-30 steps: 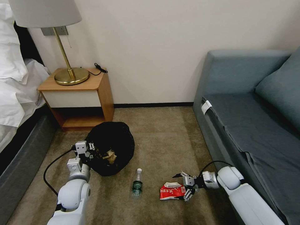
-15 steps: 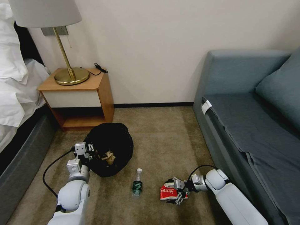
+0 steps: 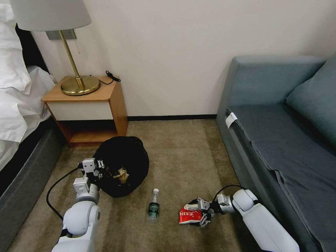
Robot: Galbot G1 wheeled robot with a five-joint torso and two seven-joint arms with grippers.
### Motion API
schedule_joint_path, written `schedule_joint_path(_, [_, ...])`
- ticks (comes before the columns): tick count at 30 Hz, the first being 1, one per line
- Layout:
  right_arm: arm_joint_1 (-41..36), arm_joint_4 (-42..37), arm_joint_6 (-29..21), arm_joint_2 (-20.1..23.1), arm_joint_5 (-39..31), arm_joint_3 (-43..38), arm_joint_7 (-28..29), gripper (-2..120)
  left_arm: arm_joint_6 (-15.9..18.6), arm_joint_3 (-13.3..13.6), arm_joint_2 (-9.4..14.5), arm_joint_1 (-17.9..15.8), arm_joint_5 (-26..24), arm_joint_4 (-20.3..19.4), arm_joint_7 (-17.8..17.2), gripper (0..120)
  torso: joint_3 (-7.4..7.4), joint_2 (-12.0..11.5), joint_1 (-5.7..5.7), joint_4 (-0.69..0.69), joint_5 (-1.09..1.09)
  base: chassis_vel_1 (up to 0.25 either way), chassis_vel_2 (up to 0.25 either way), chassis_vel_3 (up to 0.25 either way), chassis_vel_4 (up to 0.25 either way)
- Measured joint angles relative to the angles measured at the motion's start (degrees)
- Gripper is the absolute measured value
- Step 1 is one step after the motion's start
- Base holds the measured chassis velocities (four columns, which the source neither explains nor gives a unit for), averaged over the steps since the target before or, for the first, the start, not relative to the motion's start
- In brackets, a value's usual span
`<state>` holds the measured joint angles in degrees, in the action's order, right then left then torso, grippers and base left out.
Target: Pick up the trash bin, then pick up the garbage on the floor and place it into the trash bin.
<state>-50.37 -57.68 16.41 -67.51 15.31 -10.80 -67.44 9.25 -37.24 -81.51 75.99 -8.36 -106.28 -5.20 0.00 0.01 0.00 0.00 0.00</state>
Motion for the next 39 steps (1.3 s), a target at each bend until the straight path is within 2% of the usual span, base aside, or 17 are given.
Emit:
schedule_joint_path(15, [2.58, 5.03, 1.40, -1.41, 1.89, 0.52, 0.82, 99, -0.06, -0.07, -0.16, -0.78, -0.02, 1.40, -0.01, 5, 0.00, 0.00, 0.00, 0.00, -0.01, 0.000, 0.000, 0.000, 0.000])
schedule_joint_path(18, [2.85, 5.29, 1.52, -1.55, 2.03, 0.59, 1.04, 95, -0.08, -0.10, -0.13, -0.89, -0.04, 1.52, -0.01, 5, 0.00, 0.00, 0.00, 0.00, 0.00, 0.000, 0.000, 0.000, 0.000])
schedule_joint_path(20, [3.01, 5.54, 1.63, -1.58, 2.24, 0.68, 1.18, 81, -0.10, -0.13, -0.12, -1.10, -0.09, 1.66, -0.01, 5, -0.01, 0.00, 0.00, 0.00, 0.00, 0.000, 0.000, 0.000, 0.000])
schedule_joint_path(21, [3.01, 5.54, 1.63, -1.58, 2.24, 0.68, 1.18, 81, -0.10, -0.13, -0.12, -1.10, -0.09, 1.66, -0.01, 5, -0.01, 0.00, 0.00, 0.00, 0.00, 0.000, 0.000, 0.000, 0.000])
schedule_joint_path(23, [3.10, 6.09, 1.87, -1.70, 2.50, 0.64, 1.19, 70, -0.18, -0.15, -0.13, -1.18, -0.13, 1.77, 0.01, 5, 0.00, -0.01, 0.00, 0.00, -0.01, 0.000, 0.000, 0.000, 0.000])
schedule_joint_path(27, [3.09, 6.64, 2.13, -1.76, 2.71, 0.54, 1.20, 61, -0.30, -0.18, -0.15, -1.18, -0.15, 1.89, 0.01, 5, 0.00, -0.01, 0.00, 0.00, 0.00, 0.000, 0.000, 0.000, 0.000])
schedule_joint_path(30, [2.89, 7.47, 2.56, -1.87, 2.91, 0.41, 1.27, 47, -0.51, -0.25, -0.18, -1.17, -0.16, 2.16, 0.01, 5, 0.00, -0.01, 0.00, 0.00, 0.00, 0.000, 0.000, 0.000, 0.000])
schedule_joint_path(33, [2.82, 7.78, 2.75, -1.96, 2.96, 0.37, 1.34, 42, -0.57, -0.25, -0.19, -1.17, -0.16, 2.21, 0.01, 5, 0.00, -0.01, 0.00, 0.00, 0.00, 0.000, 0.000, 0.000, 0.000])
schedule_joint_path(36, [2.52, 8.17, 3.20, -2.11, 3.00, 0.32, 1.93, 22, -0.71, -0.26, -0.24, -1.14, -0.17, 2.25, 0.03, 5, 0.00, -0.01, 0.00, 0.00, 0.00, 0.000, 0.000, 0.000, 0.000])
schedule_joint_path(38, [2.50, 8.17, 3.24, -2.11, 3.00, 0.32, 1.95, 20, -0.71, -0.26, -0.24, -1.14, -0.18, 2.25, 0.05, 5, 0.00, -0.01, 0.00, 0.00, -0.01, 0.000, 0.000, 0.000, 0.000])
schedule_joint_path(39, [2.50, 8.17, 3.27, -2.11, 3.02, 0.30, 1.97, 13, -0.72, -0.28, -0.23, -1.16, -0.19, 2.25, 0.06, 5, 0.00, -0.01, 0.00, 0.00, 0.00, 0.000, 0.000, 0.000, 0.000])
